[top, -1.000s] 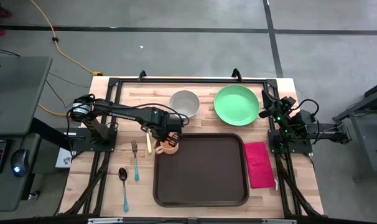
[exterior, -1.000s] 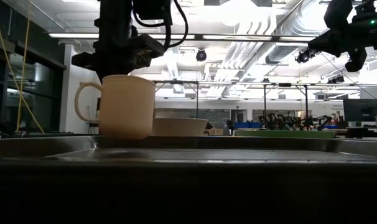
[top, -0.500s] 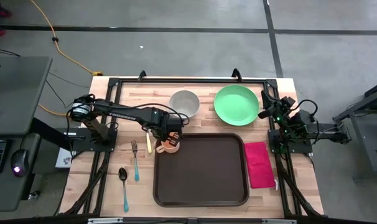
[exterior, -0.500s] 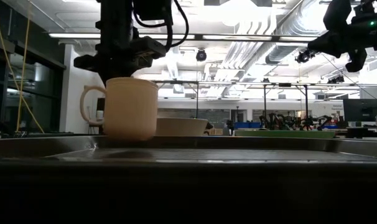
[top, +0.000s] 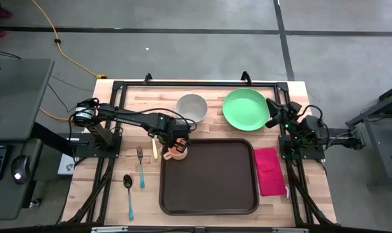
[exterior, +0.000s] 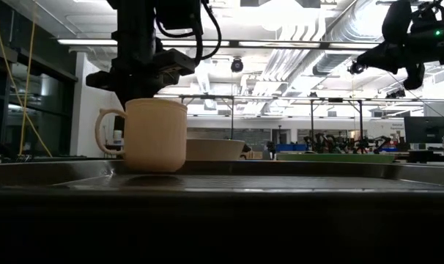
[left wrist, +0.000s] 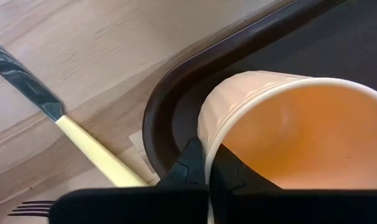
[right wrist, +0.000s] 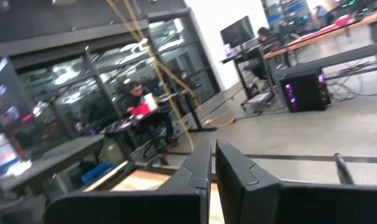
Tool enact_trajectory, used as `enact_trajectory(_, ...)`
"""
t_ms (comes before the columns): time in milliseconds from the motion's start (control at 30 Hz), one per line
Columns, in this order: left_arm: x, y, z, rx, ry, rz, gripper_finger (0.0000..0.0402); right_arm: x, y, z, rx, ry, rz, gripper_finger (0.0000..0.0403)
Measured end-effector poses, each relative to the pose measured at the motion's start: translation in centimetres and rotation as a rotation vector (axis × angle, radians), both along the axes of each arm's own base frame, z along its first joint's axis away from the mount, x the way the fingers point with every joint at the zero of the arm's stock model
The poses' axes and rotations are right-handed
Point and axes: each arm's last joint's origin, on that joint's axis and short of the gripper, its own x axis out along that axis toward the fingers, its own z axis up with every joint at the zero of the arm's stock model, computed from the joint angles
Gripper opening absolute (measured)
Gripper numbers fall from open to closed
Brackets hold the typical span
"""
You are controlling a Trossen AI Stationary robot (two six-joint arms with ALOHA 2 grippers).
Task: Set up tray
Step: Put the peach mug on the black tray
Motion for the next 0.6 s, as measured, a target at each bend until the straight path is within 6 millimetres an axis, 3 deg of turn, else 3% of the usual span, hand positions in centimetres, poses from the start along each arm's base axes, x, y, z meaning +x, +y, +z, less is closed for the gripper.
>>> enact_trajectory(600,0.0,0.0,0.0,0.001,0.001,-0.002,0.0015,0.6,0.5,-1.6,0.013,0.149,0.229,0.0000)
